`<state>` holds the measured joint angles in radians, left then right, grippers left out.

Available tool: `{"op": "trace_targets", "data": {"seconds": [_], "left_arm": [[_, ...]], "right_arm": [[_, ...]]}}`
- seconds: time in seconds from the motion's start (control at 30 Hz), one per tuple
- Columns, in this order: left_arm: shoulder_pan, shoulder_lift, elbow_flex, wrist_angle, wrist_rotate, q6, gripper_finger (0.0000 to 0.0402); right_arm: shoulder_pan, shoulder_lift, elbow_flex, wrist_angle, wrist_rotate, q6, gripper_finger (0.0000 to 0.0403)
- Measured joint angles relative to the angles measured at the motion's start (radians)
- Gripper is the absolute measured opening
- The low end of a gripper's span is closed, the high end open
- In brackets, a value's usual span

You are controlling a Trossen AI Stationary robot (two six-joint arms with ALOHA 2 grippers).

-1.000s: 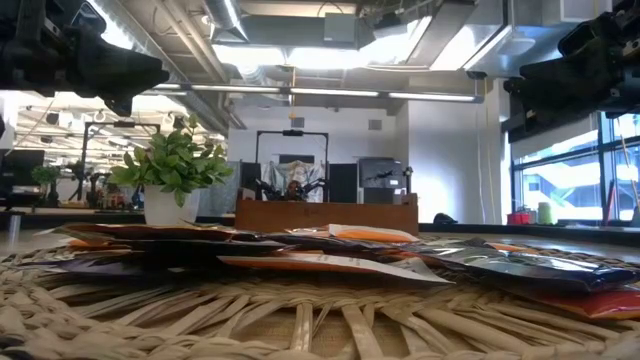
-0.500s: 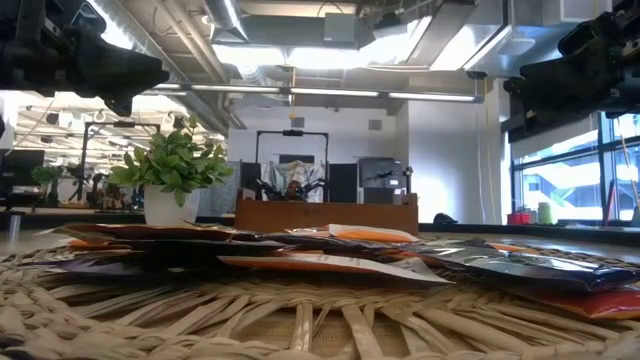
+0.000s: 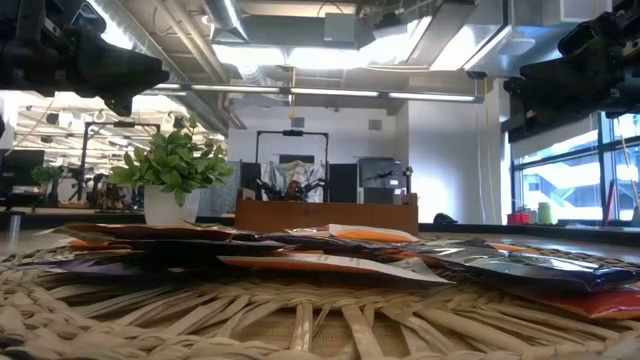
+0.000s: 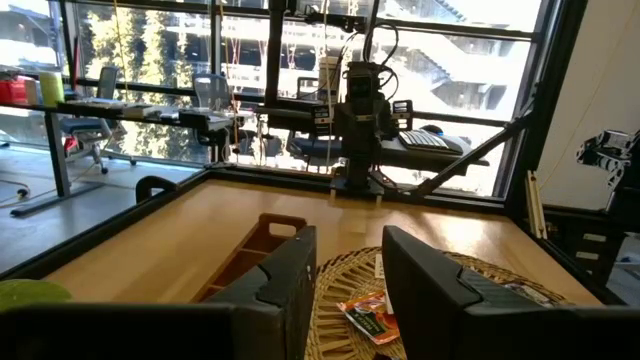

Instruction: Pick & Place Tea

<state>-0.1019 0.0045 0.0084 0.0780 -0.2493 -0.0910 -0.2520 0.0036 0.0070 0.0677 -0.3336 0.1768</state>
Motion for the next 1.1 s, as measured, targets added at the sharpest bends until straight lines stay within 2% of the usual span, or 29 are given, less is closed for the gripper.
{"op": "trace_targets", "data": {"seconds": [0.63,1.1], "left_arm": [[0.000,0.000,0.000,0.000,0.000,0.000,0.0114],[0.000,0.000,0.000,0.000,0.000,0.000,0.0114]], "right_arm": [[0.000,0.000,0.000,0.001,0.000,0.004,0.0140],[0.000,0.000,0.000,0.002,-0.019,0.265,0.0140]]}}
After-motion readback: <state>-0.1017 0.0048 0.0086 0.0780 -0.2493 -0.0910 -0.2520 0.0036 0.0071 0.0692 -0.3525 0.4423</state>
